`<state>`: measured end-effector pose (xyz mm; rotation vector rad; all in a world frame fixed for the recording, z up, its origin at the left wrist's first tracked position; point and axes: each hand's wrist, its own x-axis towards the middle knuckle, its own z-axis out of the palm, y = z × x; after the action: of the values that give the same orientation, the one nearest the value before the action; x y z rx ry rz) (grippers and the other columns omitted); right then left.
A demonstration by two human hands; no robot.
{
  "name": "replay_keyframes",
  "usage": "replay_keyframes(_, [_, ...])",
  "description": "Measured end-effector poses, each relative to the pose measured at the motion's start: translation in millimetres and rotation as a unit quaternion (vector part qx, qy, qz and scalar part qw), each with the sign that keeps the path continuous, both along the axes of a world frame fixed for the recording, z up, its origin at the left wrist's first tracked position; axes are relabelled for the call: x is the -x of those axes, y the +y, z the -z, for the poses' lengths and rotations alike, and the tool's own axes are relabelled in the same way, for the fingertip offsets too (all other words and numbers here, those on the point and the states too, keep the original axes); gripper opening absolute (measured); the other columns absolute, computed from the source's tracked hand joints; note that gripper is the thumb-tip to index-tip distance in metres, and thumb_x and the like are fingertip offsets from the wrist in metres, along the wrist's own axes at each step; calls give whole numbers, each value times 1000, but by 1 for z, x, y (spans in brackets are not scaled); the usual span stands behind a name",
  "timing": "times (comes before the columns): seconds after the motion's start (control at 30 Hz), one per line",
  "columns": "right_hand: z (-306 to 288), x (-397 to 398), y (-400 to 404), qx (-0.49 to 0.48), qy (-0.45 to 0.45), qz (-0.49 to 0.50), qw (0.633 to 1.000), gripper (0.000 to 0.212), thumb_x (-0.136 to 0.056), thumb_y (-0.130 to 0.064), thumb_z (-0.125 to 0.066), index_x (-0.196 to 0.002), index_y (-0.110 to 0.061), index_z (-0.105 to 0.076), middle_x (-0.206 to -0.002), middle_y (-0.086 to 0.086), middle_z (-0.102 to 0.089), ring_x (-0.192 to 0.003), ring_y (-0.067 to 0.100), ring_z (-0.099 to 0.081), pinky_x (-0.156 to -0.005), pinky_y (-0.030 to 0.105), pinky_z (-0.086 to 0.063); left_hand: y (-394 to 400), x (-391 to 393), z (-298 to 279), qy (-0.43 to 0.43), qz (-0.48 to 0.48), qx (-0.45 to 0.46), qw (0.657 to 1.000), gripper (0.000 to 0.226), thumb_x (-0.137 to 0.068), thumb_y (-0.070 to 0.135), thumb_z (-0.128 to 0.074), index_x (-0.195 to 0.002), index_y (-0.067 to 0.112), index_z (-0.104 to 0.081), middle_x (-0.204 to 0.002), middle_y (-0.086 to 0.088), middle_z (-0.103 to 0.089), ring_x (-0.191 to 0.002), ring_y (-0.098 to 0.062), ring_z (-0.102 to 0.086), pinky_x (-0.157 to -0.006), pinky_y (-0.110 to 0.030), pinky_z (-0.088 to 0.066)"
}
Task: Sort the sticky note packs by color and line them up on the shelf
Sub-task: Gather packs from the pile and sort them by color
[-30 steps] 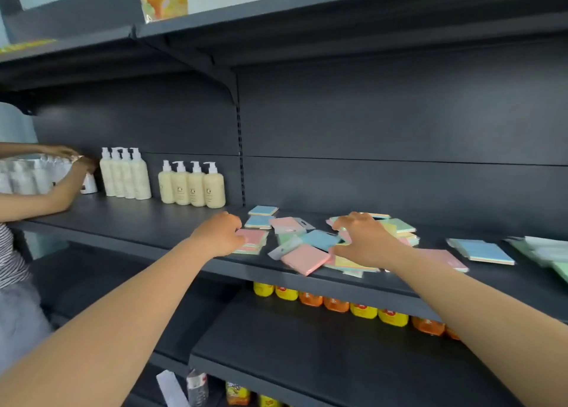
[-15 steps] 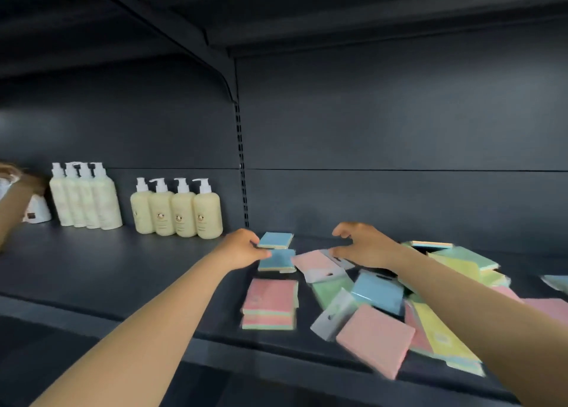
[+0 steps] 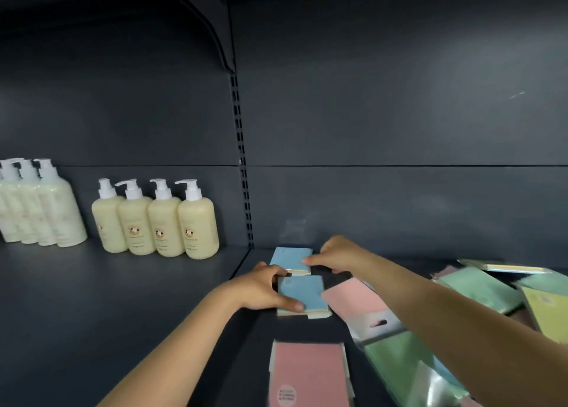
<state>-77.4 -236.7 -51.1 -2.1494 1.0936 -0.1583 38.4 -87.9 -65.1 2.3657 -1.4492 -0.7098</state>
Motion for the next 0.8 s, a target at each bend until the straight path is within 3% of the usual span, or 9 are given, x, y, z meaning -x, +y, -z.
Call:
replay_keyframes(0.07, [2, -11, 0, -13, -12, 32, 999, 40, -76, -41, -75, -65, -17, -45, -70, -2, -51, -67, 11, -52, -57, 21, -42, -1, -6, 1, 2, 10, 1, 1000, 88, -66, 58, -73, -140, 31, -34, -130, 9, -35, -120, -11, -43, -105, -30, -37])
replay_keyframes(0.17, [3, -25, 3, -24, 8, 39, 999, 46, -68, -51, -77, -88, -15, -56, -96, -1, -60, -93, 17, -58, -75, 26, -46, 1, -16, 3, 16, 17, 1, 1000, 86, -65, 53, -77, -137, 29, -38, -126, 8, -37, -118, -12, -44, -105, -31, -39])
replay_keyframes(0.27, [4, -40, 7, -14, 50, 47, 998, 95, -41, -74, -73, -113, -13, -59, -117, 2, -61, -111, 23, -58, -93, 32, -48, 5, -28, 3, 47, 19, -5, 999, 88, -56, 50, -82, -132, 28, -43, -124, 7, -40, -117, -14, -47, -104, -34, -41])
replay_keyframes(0.33, [8, -51, 3, -11, 69, 52, 996, 115, -24, -80, -67, -119, -16, -58, -124, 4, -59, -117, 25, -54, -100, 38, -44, 11, -35, 1, 52, 20, -8, 998, 85, -57, 46, -84, -130, 28, -45, -122, 8, -41, -116, -14, -47, -104, -34, -41])
replay_keyframes(0.47, [7, -62, 8, 11, 127, 50, 991, 105, -43, -72, -77, -129, -16, -52, -136, 5, -51, -126, 28, -47, -106, 41, -38, 20, -41, -6, 36, 8, -4, 999, 77, -62, 37, -84, -128, 27, -44, -119, 8, -41, -114, -13, -46, -101, -32, -41])
replay_keyframes(0.6, [-1, -65, 17, -25, 145, 51, 988, 100, -63, -56, -79, -141, -10, -38, -151, 10, -33, -139, 33, -30, -112, 45, -29, 26, -45, -5, 64, -5, 14, 998, 68, -60, 28, -86, -116, 27, -47, -113, 9, -53, -108, -12, -51, -95, -30, -44])
replay_keyframes(0.7, [-6, -62, 19, -41, 152, 42, 987, 83, -79, -38, -74, -142, -1, -34, -149, 16, -35, -136, 33, -35, -110, 38, -32, 28, -49, -4, 96, -29, 41, 994, 60, -59, 22, -86, -108, 25, -52, -107, 6, -59, -105, -14, -55, -98, -35, -44])
replay_keyframes(0.8, [-6, -60, 19, -50, 148, 44, 987, 79, -83, -32, -71, -142, 2, -32, -148, 20, -36, -135, 33, -37, -108, 38, -33, 30, -54, -4, 125, -50, 69, 988, 52, -60, 14, -84, -102, 23, -57, -105, 2, -62, -104, -16, -58, -100, -39, -45])
